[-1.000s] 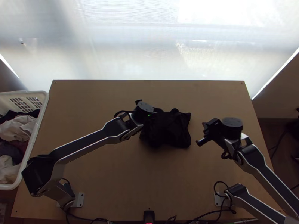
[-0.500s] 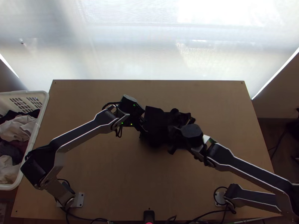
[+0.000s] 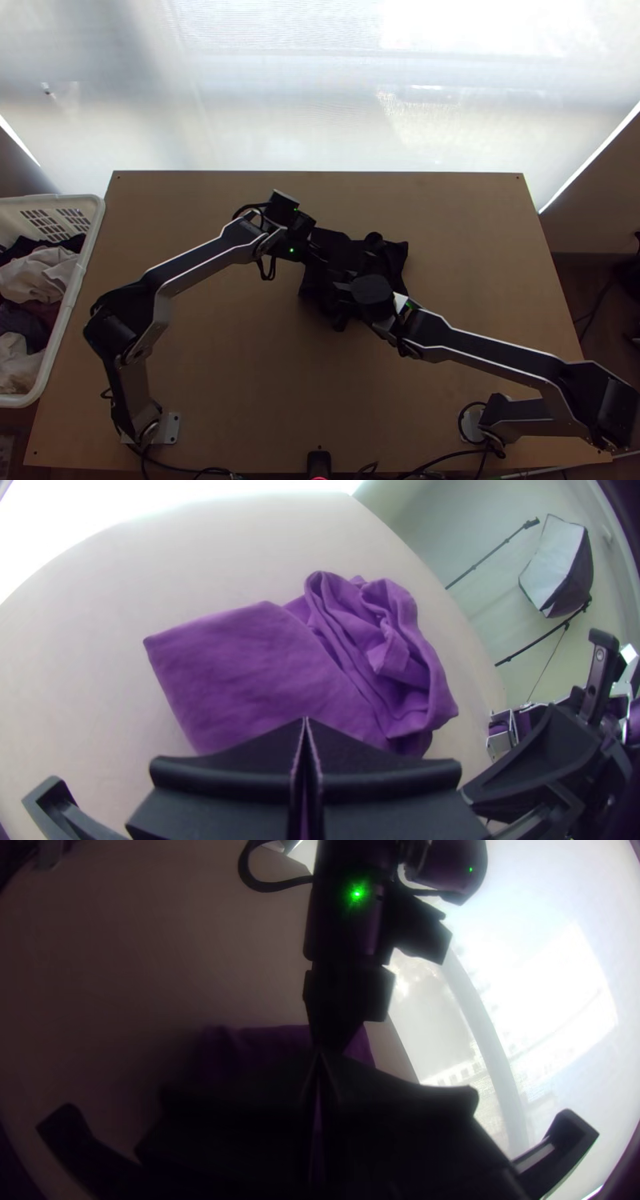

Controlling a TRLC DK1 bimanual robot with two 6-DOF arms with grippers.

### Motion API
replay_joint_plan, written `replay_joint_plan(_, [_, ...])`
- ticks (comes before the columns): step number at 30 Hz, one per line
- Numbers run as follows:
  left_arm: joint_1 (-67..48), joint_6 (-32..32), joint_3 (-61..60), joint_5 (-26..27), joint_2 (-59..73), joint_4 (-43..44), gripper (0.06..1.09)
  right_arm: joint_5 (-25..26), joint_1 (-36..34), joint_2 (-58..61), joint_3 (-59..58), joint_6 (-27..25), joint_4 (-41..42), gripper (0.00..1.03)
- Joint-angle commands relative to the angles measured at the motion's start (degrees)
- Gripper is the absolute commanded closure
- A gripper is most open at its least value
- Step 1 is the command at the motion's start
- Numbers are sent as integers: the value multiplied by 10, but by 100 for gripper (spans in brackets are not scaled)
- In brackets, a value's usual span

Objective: Fold the t-shirt

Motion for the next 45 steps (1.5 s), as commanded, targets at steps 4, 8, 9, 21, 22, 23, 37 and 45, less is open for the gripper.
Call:
replay_joint_plan(4, [-9, -12, 57, 29, 87, 1, 105, 2, -25, 45, -38, -21, 53, 100])
replay_joint_plan(8, [-8, 0, 55, 17, 101, 0, 105, 2, -40, 81, -48, -20, 88, 100])
replay_joint_plan(9, [-7, 3, 53, 16, 102, -1, 105, 2, -43, 91, -49, -20, 97, 100])
replay_joint_plan(21, [0, 51, -16, -3, 66, -5, 105, 3, -84, 167, -59, -15, 148, 100])
replay_joint_plan(22, [0, 53, -21, -6, 64, -5, 105, 4, -91, 165, -63, -15, 149, 100])
replay_joint_plan(23, [1, 57, -25, -7, 62, -4, 105, 5, -98, 160, -67, -15, 149, 100])
replay_joint_plan(37, [8, 84, -37, -27, 58, 10, 105, 4, -236, -48, -232, -52, 131, 100])
replay_joint_plan(45, [19, 93, -18, -27, 64, 3, 105, 4, -237, -224, -258, -26, -24, 100])
